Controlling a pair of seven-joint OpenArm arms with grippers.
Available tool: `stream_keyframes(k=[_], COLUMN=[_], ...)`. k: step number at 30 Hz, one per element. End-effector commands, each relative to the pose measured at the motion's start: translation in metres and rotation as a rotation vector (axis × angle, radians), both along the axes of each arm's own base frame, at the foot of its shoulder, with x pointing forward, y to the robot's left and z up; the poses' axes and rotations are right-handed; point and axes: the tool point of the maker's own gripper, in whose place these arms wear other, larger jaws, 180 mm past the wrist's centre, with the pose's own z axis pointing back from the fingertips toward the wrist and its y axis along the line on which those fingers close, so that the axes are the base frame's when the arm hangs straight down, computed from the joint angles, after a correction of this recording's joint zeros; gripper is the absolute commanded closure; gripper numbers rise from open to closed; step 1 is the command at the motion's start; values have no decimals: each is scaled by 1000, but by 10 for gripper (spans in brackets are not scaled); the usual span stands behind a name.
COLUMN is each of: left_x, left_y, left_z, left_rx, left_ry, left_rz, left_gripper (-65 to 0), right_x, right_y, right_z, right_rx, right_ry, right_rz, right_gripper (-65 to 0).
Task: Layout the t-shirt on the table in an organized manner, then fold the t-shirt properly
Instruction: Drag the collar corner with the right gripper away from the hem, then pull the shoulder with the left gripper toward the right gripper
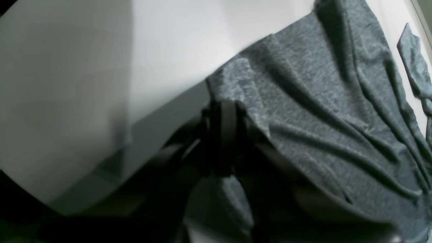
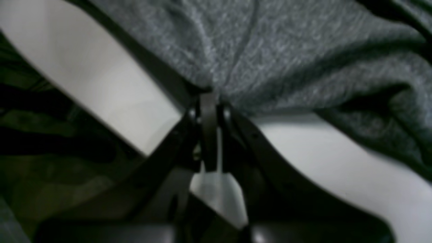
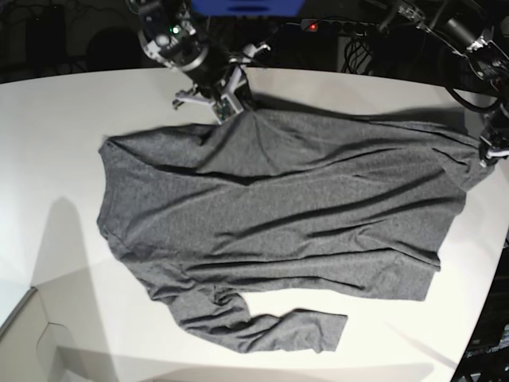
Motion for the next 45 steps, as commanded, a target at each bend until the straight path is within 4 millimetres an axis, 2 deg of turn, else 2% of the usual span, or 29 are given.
stream_keyframes(k=[1,4,7,18,24,26,31,35,38,45], left_x=[9,12,13,15,16,15,17,20,27,50], left_y=[10,17,18,14,14,14,14,15,19,20], left_z=[21,42,54,54,55,55,56,60,70,89], left_rx=[46,105,135,117,120,120,120,127,138,141], left_ry=[-53,-80,-90,-72,-75,-74,-78,-93,-115,-177], left_rz=[-2,-8,-18,-35,-35,-35,-35,-32,-31,-26], left_gripper=[-1,-1,-1,-1,-1,-1,-1,-1,-1,-1], right_x=[7,3,1,-22,-29,-30,-20,-10,-7,17], right_y=[4,4,0,-11,-8,-2,-1,-1,-1,-1], right_z=[18,33,42,32,30,35,53,59,60,72], right_rx=[44,58,55,17,23,36,51,51,49,44], right_ry=[-52,-76,-98,-55,-37,-47,-101,-132,-140,-207], right_rz=[-12,-17,-11,19,24,35,35,35,36,39], right_gripper=[0,0,0,0,0,0,0,0,0,0])
